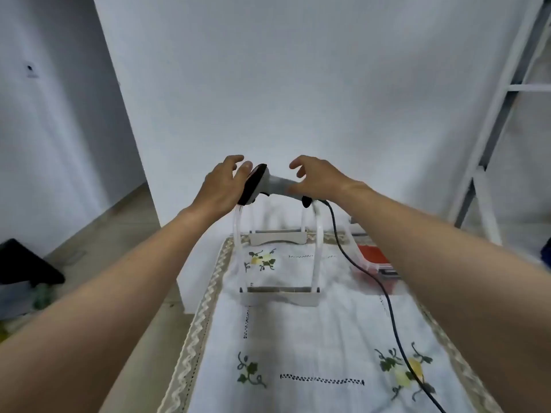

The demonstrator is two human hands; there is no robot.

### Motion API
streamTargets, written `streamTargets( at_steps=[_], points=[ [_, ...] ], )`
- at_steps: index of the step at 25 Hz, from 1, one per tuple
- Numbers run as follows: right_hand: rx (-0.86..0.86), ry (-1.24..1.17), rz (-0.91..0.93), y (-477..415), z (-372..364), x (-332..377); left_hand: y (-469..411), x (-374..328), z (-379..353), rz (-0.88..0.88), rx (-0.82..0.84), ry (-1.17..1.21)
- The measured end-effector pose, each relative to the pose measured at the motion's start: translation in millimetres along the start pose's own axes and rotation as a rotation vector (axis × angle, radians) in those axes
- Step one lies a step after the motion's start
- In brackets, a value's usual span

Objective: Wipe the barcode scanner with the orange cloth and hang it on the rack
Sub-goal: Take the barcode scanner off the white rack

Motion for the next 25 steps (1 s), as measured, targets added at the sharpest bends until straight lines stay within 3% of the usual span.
streamTargets(
  at_steps=[4,13,16,19,22,25],
  points=[
    [0.141,-0.012,0.005,-35.6,-23.3,6.3,-17.4,21.1,-3.2,0.042,0.003,0.066],
    [0.058,0.045,0.038,-40.5,-26.9,10.8,-20.4,28.2,-6.8,0.031,-0.032,0.104],
    [-0.001,-0.101,0.036,-9.0,5.5,13.4,-8.0,4.9,-4.2,0.005,-0.068,0.142],
    [0.096,-0.348,0.002,23.9,27.8,6.1,7.3,-16.7,-8.1,-0.033,-0.088,0.167],
    [0.146,-0.482,-0.075,64.1,40.7,-6.3,29.2,-37.5,-23.2,0.031,-0.071,0.440],
    [0.230,-0.463,-0.142,101.5,39.9,-17.2,55.0,-48.9,-54.8,0.199,0.050,0.864]
  ],
)
Point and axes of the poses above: each hand's wrist, its own y-axis away from the middle knuckle, its own z-axis out of the back of the hand, x = y × z, the point moved 3 cm from there along -y, towards the middle knuckle, and after that the axes turned 9 degrees about x, right-handed, at the moved point
